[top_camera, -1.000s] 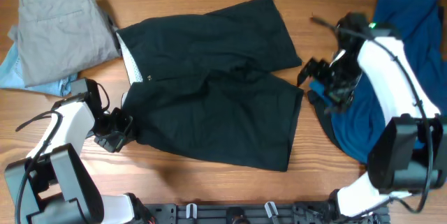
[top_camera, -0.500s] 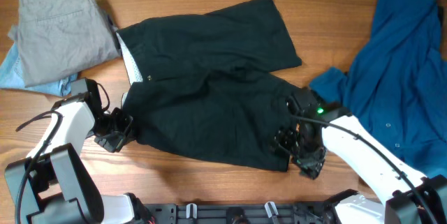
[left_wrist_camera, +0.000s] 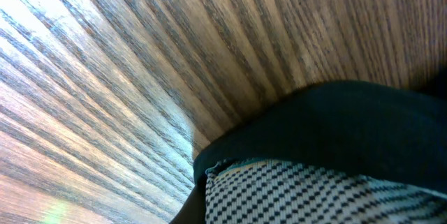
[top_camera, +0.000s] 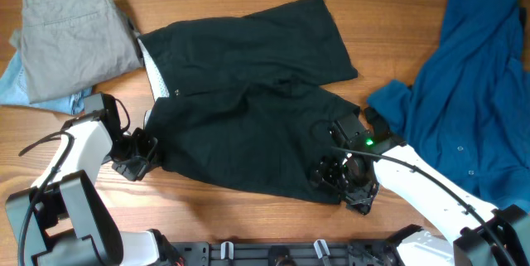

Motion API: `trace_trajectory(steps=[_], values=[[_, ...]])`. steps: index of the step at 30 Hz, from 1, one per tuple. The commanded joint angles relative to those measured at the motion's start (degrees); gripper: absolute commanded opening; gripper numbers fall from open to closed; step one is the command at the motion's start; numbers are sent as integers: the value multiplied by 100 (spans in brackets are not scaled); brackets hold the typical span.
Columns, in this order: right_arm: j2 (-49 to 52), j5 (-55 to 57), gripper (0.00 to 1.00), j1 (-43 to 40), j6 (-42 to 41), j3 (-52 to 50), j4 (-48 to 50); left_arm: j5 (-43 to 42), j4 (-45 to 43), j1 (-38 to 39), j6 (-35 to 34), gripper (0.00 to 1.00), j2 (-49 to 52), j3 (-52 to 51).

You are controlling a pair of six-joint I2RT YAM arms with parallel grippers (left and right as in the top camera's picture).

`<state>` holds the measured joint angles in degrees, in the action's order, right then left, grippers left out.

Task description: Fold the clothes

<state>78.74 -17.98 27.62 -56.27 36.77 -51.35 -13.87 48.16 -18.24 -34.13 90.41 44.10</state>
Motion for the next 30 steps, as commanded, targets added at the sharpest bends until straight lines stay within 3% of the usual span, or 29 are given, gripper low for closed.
trace_trajectory(steps=[1,12,18,21,26,30], values=[[-59,-48,87,52,52,-55,-162,-66,4,42,92,5,28,-20],[-55,39,77,404,-369,-413,295,-66,31,42,92,5,28,-20],[-55,426,38,404,-369,-413,369,-66,37,42,92,6,28,-20],[-55,518,4,402,-278,-413,378,-68,92,42,225,4,28,-20],[-72,695,4,367,-214,-258,212,-63,450,39,708,4,20,-20],[-177,1091,4,179,164,522,-365,-66,870,42,999,4,-232,90]])
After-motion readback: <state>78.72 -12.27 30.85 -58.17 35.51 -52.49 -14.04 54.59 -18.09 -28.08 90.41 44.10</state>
